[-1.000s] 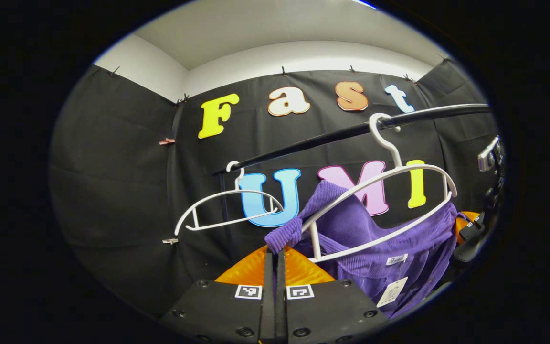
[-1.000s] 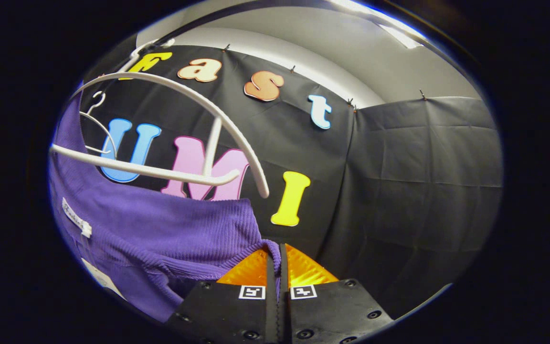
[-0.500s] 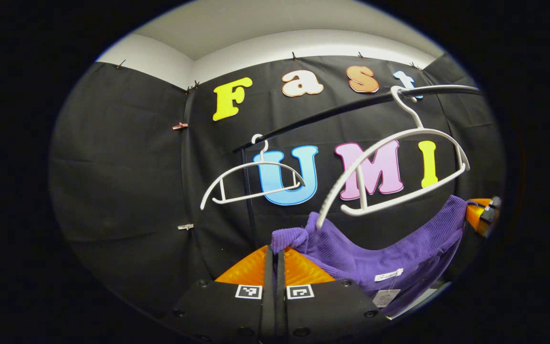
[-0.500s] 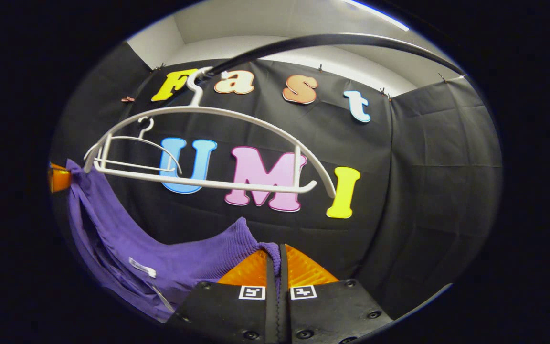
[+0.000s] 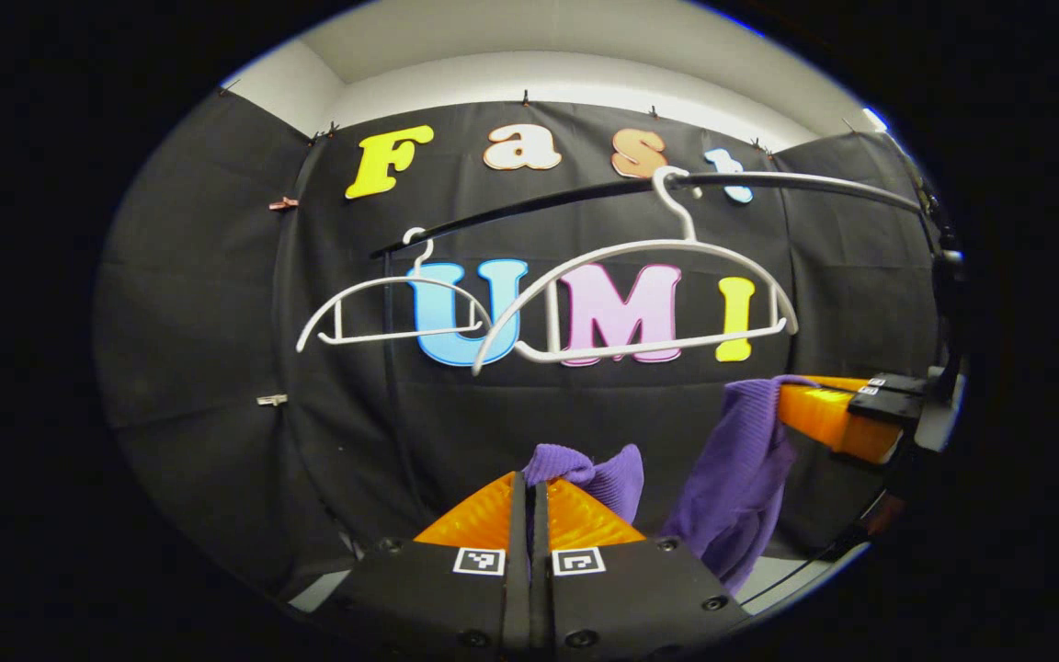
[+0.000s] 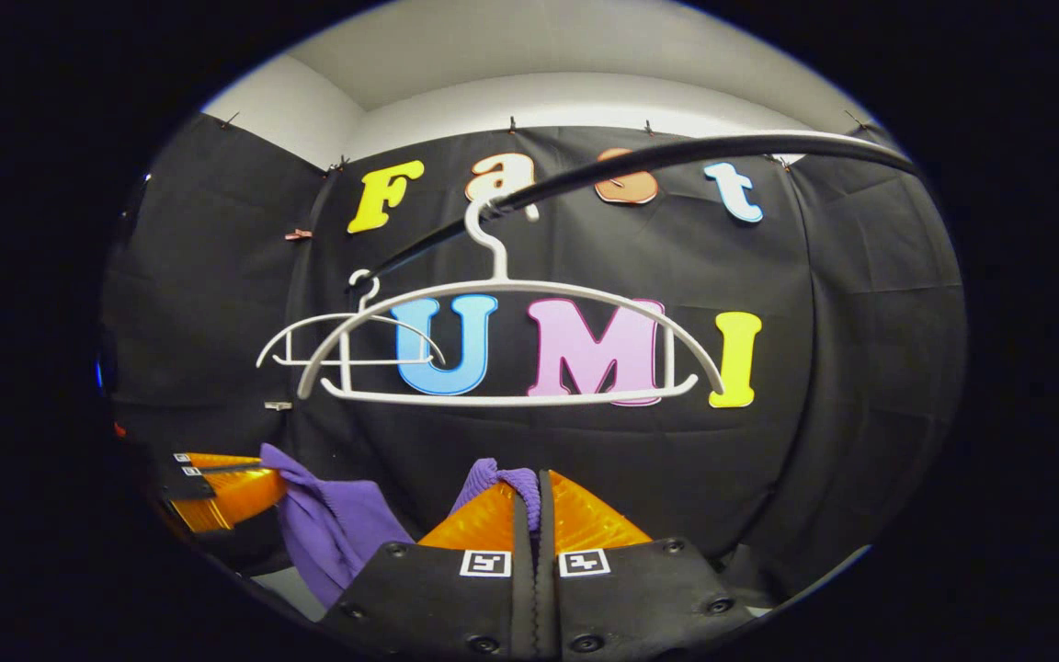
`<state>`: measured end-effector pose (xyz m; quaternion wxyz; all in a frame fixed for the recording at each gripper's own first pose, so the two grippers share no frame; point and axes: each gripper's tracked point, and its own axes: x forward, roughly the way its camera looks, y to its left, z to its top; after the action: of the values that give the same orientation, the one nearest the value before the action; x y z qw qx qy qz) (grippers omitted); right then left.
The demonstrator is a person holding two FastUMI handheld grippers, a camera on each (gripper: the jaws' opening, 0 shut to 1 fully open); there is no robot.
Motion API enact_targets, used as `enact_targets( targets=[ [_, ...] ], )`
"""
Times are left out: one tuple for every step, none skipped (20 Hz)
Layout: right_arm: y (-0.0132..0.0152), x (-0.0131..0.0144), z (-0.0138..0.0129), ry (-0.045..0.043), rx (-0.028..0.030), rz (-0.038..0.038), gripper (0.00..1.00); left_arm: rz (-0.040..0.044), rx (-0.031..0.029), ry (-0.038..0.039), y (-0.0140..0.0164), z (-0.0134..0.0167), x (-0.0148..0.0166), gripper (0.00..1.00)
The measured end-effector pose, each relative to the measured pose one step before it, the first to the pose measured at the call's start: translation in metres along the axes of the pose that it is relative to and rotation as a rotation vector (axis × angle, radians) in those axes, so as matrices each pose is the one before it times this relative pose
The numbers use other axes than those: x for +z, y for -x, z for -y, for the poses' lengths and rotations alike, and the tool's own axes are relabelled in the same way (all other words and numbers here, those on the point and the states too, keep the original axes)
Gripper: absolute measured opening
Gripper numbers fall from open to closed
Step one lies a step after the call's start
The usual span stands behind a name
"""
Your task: Grasp the clothes on the hanger with both hands and then place them into the laundry hamper below.
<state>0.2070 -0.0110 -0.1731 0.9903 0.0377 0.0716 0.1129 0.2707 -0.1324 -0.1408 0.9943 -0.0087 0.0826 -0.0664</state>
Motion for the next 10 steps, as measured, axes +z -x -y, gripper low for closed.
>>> enact_targets(
  targets=[
    [0.00386,0.00411,-0.00331,-0.00068,0.01312,0.00333,0.04,0.00966,-0.02326,0.00793,0.00331,0.00910,0.00483,0.05],
    [0.00377,0.00197,-0.00268,0.00168,0.00856,-0.00053,0.04,0.00505,-0.02311,0.00803,0.00145,0.00814,0.00183,0.05],
    [0.00386,-0.00017,-0.00144,0.00061,0.00579,-0.00449,0.04,0.00264,-0.02007,0.00292,0.00170,0.00737,-0.00067,0.04],
    [0.00365,-0.00545,-0.00053,-0.00152,0.00105,-0.01190,0.04,-0.00666,-0.01693,-0.00200,0.00377,0.00667,-0.00704,0.05],
    [0.00303,-0.00970,-0.00083,-0.00266,0.00322,-0.02108,0.04,-0.01704,-0.01218,-0.00164,0.00159,0.00589,-0.00919,0.05],
    [0.00316,-0.01342,0.00019,-0.00101,0.00247,-0.02891,0.04,-0.02073,-0.00948,0.00704,0.00050,0.00432,-0.01239,0.05],
    [0.00196,-0.01503,0.00037,0.00194,0.00632,-0.03275,0.04,-0.02380,-0.01033,0.01813,-0.00057,0.00542,-0.01364,0.05],
    [-0.00066,-0.01721,0.00054,0.00817,0.00652,-0.02949,0.08,-0.02525,-0.01014,0.02207,-0.00115,0.00411,-0.01569,0.03],
    [-0.00123,-0.01857,-0.00148,0.01024,0.01029,-0.03581,0.04,-0.02716,-0.00772,0.01724,-0.00265,0.00287,-0.01698,0.03],
    [-0.00260,-0.01826,-0.00079,0.00314,0.01105,-0.03461,0.04,-0.02755,-0.00104,0.00906,-0.00438,0.00121,-0.01830,0.05]
  ],
)
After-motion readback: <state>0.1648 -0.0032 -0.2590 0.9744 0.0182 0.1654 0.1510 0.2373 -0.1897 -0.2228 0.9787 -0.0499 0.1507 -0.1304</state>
